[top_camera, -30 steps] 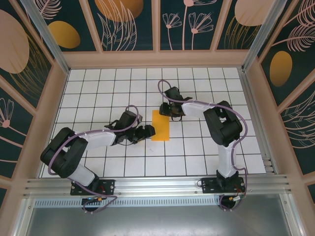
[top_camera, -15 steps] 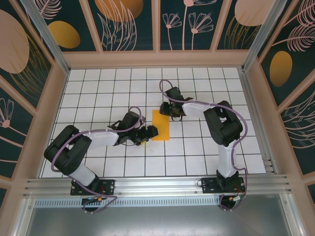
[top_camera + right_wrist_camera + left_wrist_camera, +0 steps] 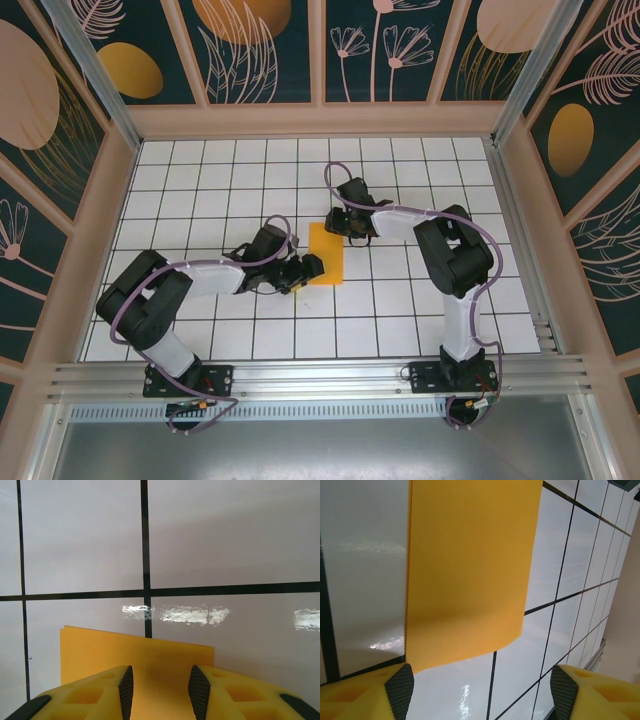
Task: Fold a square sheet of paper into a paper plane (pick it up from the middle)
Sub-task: Fold the triangle a second time at the center of the table.
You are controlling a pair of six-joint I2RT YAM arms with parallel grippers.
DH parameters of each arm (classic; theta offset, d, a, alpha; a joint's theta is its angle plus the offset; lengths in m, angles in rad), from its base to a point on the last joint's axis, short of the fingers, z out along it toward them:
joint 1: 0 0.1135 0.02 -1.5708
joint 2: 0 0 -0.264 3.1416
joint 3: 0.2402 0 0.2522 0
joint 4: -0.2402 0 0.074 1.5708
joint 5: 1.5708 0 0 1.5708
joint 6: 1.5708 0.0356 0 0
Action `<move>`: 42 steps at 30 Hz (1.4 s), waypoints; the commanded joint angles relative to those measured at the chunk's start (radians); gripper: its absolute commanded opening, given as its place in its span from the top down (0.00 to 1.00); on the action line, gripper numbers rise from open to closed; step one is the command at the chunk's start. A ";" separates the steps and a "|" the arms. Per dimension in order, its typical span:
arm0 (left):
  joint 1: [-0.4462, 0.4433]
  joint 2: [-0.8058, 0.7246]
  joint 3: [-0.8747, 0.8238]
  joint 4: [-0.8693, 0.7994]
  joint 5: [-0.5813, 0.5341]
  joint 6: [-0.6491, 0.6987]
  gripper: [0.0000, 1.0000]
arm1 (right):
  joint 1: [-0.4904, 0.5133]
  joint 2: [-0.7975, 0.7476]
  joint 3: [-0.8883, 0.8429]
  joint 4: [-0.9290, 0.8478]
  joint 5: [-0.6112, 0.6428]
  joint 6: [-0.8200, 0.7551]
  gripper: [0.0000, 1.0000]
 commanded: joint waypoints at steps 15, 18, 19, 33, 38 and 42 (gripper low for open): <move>-0.008 0.005 0.109 -0.143 -0.168 0.086 0.23 | -0.009 0.066 -0.068 -0.055 0.002 0.012 0.61; -0.008 0.010 0.108 -0.142 -0.150 0.084 0.22 | -0.009 0.068 -0.071 -0.053 0.001 0.013 0.61; -0.008 0.017 0.105 -0.136 -0.138 0.079 0.22 | -0.009 0.070 -0.072 -0.051 0.000 0.013 0.61; -0.008 0.066 0.115 -0.138 -0.106 0.082 0.22 | -0.009 0.073 -0.076 -0.047 -0.001 0.015 0.61; -0.007 0.067 0.114 -0.102 -0.056 0.083 0.25 | -0.011 0.073 -0.080 -0.047 0.000 0.015 0.61; -0.008 0.059 0.106 -0.054 -0.012 0.073 0.30 | -0.011 0.074 -0.080 -0.047 0.000 0.015 0.61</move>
